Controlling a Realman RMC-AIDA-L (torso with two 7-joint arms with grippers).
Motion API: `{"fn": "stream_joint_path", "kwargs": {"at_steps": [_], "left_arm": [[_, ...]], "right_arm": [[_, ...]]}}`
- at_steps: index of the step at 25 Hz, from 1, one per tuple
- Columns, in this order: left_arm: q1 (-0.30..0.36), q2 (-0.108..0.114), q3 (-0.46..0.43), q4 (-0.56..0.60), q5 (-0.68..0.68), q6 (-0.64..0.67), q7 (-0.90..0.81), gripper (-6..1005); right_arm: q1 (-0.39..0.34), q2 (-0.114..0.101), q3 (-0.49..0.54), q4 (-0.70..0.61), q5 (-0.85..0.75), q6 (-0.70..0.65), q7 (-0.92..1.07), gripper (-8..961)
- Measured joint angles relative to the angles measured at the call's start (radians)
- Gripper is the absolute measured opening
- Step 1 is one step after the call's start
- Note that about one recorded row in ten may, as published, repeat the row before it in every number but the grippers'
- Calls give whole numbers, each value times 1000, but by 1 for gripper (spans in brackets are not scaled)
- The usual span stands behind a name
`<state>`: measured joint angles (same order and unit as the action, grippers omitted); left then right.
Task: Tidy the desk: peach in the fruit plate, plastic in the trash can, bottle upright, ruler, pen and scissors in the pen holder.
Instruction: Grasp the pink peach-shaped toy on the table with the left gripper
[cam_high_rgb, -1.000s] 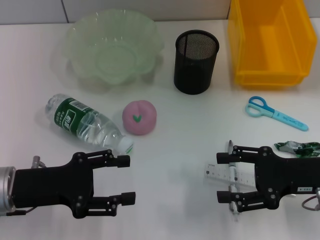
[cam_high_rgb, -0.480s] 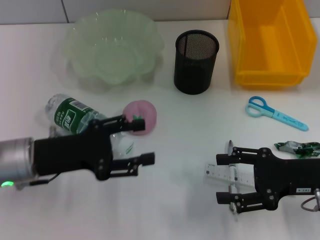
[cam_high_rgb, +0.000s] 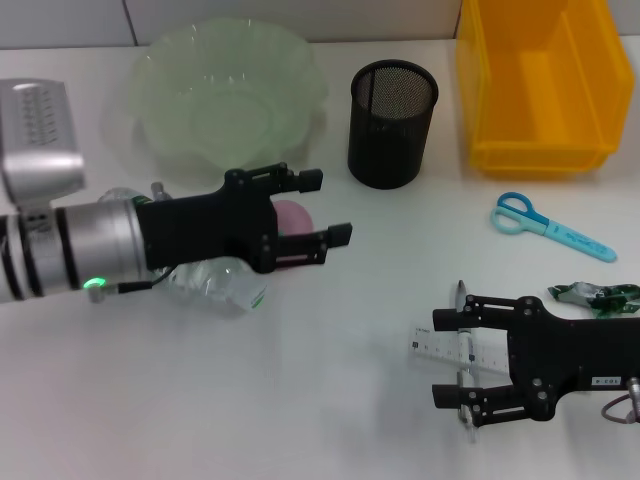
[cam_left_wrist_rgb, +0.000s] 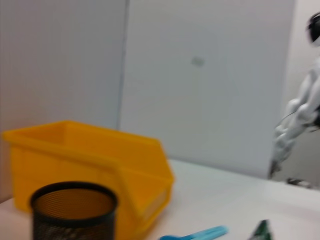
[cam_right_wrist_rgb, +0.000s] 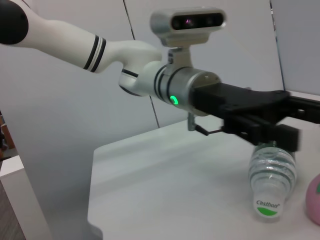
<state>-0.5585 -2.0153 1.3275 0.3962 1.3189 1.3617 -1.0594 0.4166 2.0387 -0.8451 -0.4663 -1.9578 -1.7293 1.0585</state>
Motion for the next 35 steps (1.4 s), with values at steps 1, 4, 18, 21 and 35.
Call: {"fn": "stream_joint_path", "kwargs": {"at_steps": [1, 4, 18, 21, 35], "left_arm": [[-10, -5, 5, 7, 3, -46, -13, 766], [-25, -10, 8, 25, 37, -123, -59, 765], [-40, -29, 1, 211, 382, -279, -351, 760], [-38, -31, 0, 231, 422, -293, -365, 759], [-40, -47, -1, 291, 547, -327, -394, 754]], "right_arm": [[0, 0, 0, 0, 0, 1, 0, 835], [0, 0, 0, 0, -1, 1, 0, 835], [-3, 0, 9, 0, -1, 1, 0, 834], [-3, 0, 9, 0, -1, 1, 0, 835], [-4, 0, 9, 0, -1, 2, 0, 834]]}}
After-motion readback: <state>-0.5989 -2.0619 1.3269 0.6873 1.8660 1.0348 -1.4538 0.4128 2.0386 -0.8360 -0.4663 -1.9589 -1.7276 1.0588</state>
